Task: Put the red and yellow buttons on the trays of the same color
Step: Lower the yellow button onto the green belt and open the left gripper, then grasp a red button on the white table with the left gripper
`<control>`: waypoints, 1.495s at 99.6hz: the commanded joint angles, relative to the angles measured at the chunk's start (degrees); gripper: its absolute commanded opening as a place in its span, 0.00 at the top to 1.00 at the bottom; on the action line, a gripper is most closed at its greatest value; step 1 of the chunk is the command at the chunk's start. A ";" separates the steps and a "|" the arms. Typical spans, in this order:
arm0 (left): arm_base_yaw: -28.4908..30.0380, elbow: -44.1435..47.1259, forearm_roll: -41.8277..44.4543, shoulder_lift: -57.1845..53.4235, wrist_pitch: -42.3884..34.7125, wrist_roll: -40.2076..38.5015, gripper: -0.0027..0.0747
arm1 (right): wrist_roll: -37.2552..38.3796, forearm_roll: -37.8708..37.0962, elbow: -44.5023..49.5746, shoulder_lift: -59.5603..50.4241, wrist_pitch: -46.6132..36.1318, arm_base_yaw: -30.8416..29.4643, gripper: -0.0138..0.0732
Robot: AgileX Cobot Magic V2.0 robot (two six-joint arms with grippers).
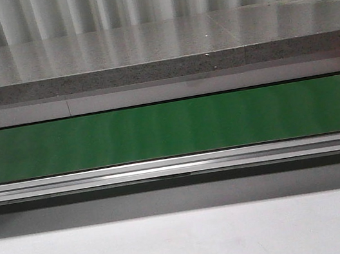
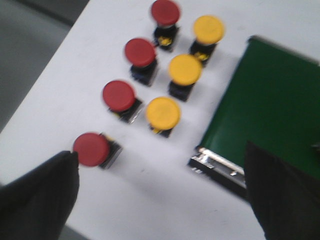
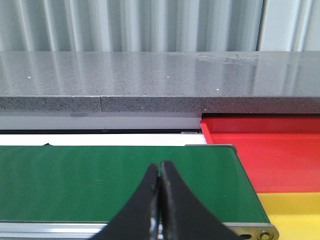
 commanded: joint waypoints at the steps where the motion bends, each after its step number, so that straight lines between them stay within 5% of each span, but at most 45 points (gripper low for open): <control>1: 4.66 3.58 0.96 -3.46 -4.56 -2.09 0.16 | -0.25 -0.36 -0.94 -0.89 -4.66 0.15 0.98; 26: 16.24 14.76 0.33 -1.67 -13.27 -2.62 0.16 | -0.25 -0.36 -0.94 -0.89 -4.66 0.15 0.98; 118: 16.37 3.37 -0.64 25.49 -20.51 -1.35 0.17 | -0.25 -0.36 -0.94 -0.89 -4.66 0.15 0.98; 130: 16.37 3.12 -1.37 27.03 -20.38 -1.35 0.28 | -0.25 -0.36 -0.94 -0.89 -4.66 0.15 0.98; 149: 16.37 3.12 -2.24 27.55 -19.92 -1.35 0.69 | -0.25 -0.36 -0.94 -0.89 -4.66 0.15 0.98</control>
